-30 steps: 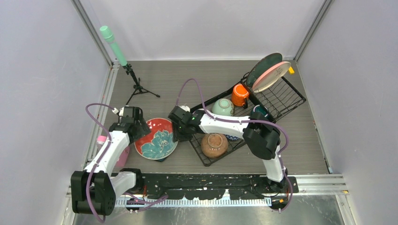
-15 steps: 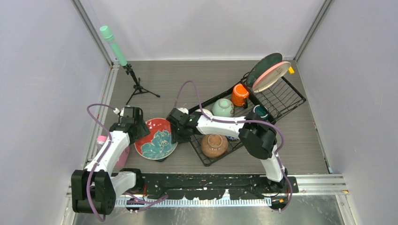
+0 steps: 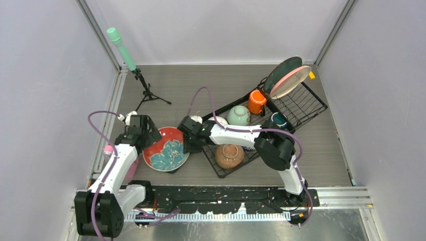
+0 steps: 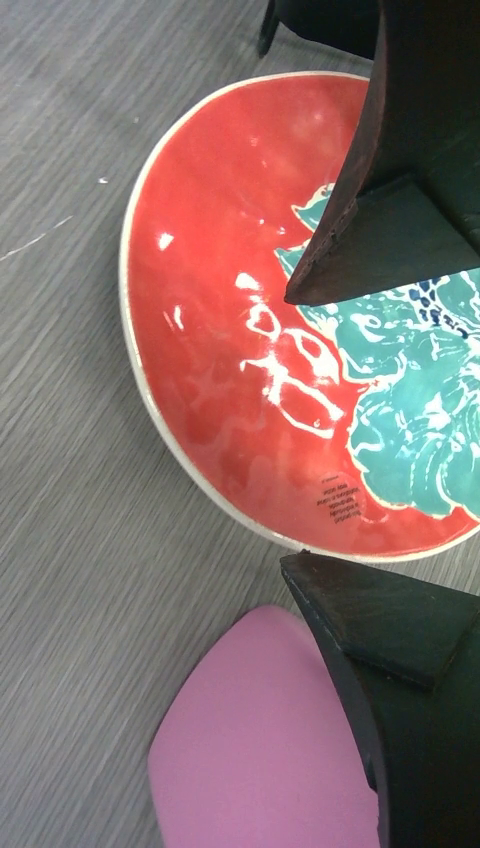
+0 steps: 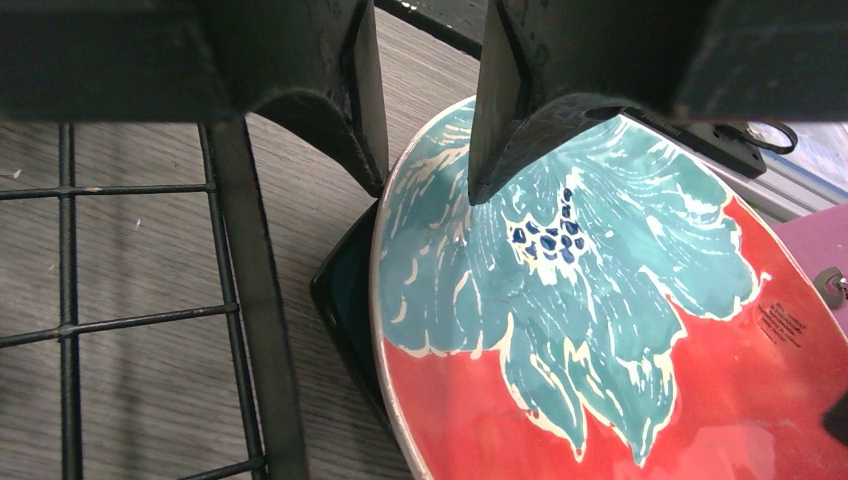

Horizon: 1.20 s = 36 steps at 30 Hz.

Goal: Load the mixed dishes into the dish rack
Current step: Pick up the plate at the center of the board.

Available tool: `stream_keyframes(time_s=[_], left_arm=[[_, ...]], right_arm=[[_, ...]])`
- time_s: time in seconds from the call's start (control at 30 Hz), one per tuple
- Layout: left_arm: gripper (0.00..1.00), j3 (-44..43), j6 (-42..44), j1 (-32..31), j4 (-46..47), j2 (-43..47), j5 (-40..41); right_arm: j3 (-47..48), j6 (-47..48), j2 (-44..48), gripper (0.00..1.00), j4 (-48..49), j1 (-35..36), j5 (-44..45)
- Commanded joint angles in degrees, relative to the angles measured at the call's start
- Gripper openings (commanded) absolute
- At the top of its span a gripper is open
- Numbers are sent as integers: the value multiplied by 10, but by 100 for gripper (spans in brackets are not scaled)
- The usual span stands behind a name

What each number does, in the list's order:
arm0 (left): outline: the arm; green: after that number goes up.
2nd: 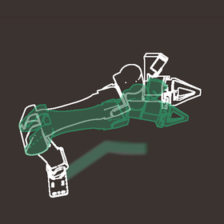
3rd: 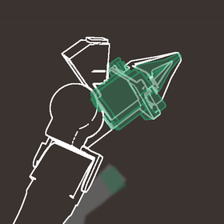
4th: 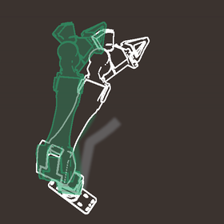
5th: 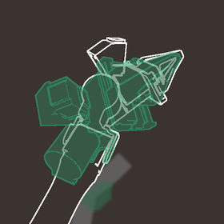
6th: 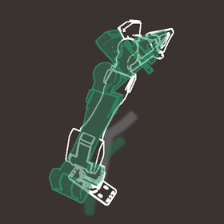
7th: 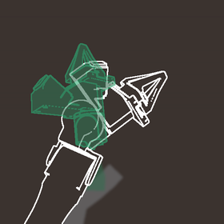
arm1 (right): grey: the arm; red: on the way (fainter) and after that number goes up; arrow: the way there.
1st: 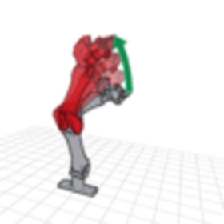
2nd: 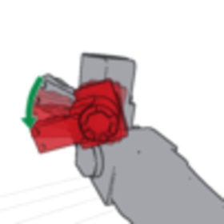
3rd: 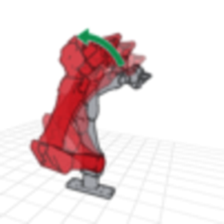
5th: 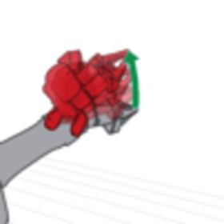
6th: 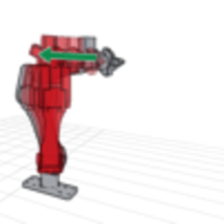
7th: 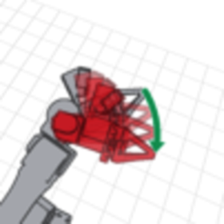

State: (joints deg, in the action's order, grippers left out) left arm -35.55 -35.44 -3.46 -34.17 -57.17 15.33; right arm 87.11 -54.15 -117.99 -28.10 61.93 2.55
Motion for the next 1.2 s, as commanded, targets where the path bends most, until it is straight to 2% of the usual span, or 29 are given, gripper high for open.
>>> stream_keyframes(time_s=[0.0,0.17,0.27,0.37,0.63,0.8,1.0,1.17], left_arm=[[100,-4,-7,4,21,10,58],[100,-16,-24,4,14,-39,46],[100,-20,-25,3,17,-67,17],[98,-13,-25,4,30,-83,-15],[71,1,-29,6,37,-70,-39],[59,10,-24,6,38,-52,-51],[45,26,-23,6,58,-57,-102],[40,35,-21,6,66,-58,-129]], right_arm=[[-7,-16,0,35,0,-11,40],[-11,-14,4,31,0,-12,47],[-9,-8,10,22,0,-13,48],[-8,0,15,16,0,-13,49],[-1,20,25,14,1,-14,40],[-18,21,46,14,34,-14,22],[-32,-8,61,27,48,-21,24],[-71,-38,84,32,99,-23,28]])
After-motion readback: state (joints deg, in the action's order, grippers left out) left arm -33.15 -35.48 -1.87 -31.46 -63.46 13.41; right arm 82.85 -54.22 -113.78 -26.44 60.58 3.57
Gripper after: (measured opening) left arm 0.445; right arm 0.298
